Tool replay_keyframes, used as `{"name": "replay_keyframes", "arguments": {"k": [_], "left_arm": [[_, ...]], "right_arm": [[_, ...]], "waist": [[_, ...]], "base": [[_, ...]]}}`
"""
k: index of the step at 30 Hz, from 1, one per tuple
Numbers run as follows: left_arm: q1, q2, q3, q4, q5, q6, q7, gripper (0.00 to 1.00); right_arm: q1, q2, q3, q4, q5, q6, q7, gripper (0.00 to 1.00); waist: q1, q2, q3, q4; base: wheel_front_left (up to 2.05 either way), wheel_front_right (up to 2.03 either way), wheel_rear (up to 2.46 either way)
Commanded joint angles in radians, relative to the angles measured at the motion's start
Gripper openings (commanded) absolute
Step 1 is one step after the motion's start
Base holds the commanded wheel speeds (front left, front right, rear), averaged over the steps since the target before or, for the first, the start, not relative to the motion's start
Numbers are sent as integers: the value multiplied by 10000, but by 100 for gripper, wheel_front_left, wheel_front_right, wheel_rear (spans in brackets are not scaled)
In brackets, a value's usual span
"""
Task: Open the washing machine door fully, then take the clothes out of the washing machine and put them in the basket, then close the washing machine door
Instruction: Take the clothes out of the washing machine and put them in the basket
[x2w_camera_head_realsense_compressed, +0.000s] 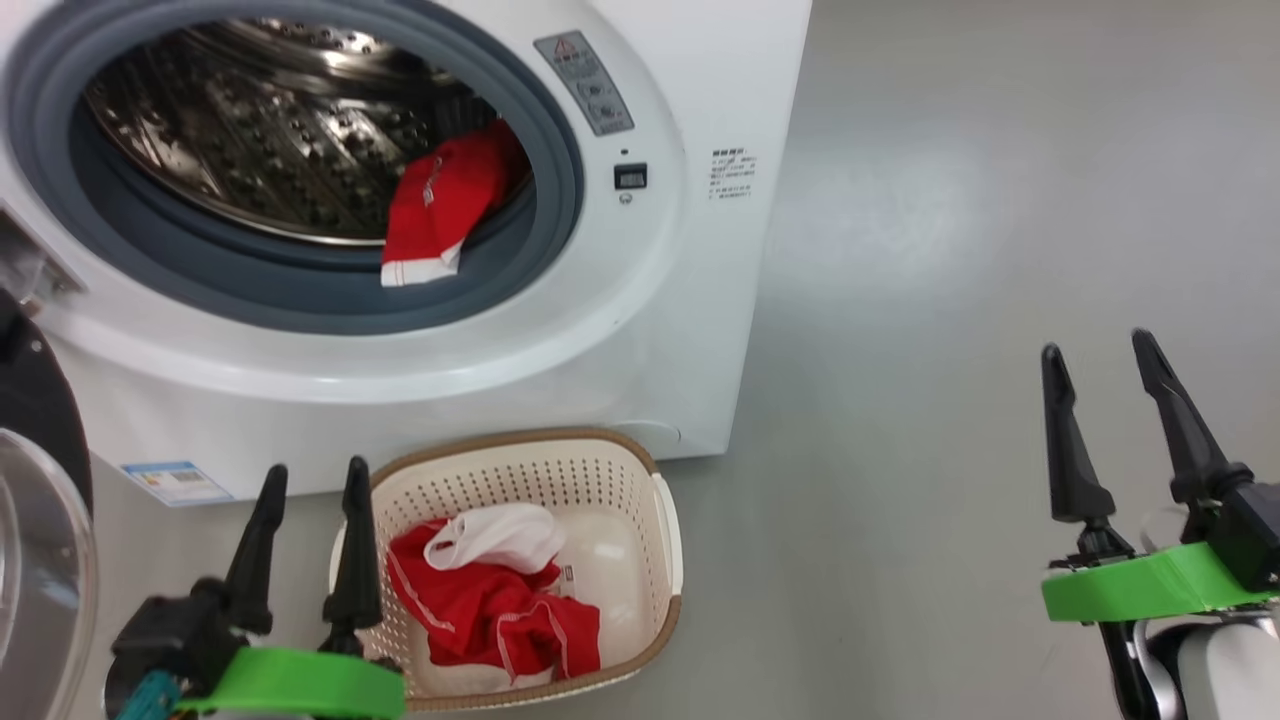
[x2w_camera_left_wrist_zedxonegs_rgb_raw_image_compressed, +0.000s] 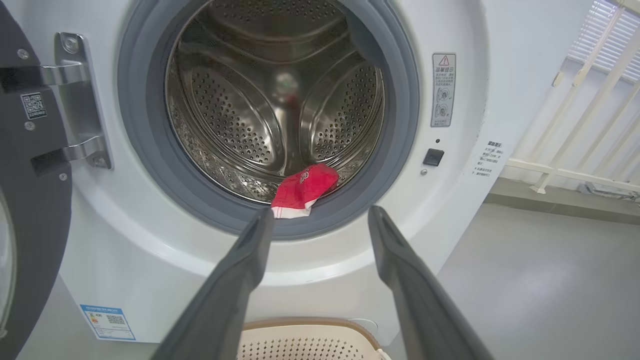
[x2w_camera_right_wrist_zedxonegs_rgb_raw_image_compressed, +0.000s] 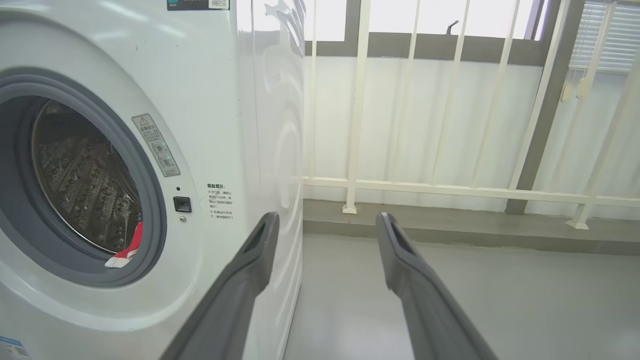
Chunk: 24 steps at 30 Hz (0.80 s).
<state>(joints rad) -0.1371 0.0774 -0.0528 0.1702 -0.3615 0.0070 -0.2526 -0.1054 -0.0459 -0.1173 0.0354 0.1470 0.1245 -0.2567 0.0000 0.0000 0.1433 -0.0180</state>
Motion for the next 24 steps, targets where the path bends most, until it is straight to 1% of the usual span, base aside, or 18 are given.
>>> {"name": "replay_keyframes", "arguments": {"k": [1,3,8,12,15,17,24], "left_arm": [[131,126,427,-468,223,-30,-91,100],[407,83,518,-726,283,-43,-91,100],[874,60,662,-1145,477,-399,-91,100],[1262,41,740,-1252,626,-546,-91,100],[1411,43,773,-1300,668,-610,-91,100],[1542,114,699,-1292,727,-750,-91,100],[1815,179,723,-1181,854,-860,-91,100]], "right_arm": [[13,-45,92,-155,-72,62,-51,100],[163,-45,-107,-110,-122,62,-51,100],[631,-44,-409,-61,-154,62,-51,100],[993,-44,-534,-83,-176,62,-51,100],[1130,-44,-480,-150,-244,62,-51,100],[1244,-44,-234,-263,-333,62,-51,100],[1546,-44,-69,-514,-405,62,-51,100]], "waist": [[0,0,-337,31],[0,0,-514,58],[0,0,-1016,150],[0,0,-1404,179],[0,0,-1500,182],[0,0,-1589,176],[0,0,-1763,182]], "base": [[0,0,0],[0,0,0],[0,0,0],[0,0,0],[0,0,0],[0,0,0],[0,0,0]]}}
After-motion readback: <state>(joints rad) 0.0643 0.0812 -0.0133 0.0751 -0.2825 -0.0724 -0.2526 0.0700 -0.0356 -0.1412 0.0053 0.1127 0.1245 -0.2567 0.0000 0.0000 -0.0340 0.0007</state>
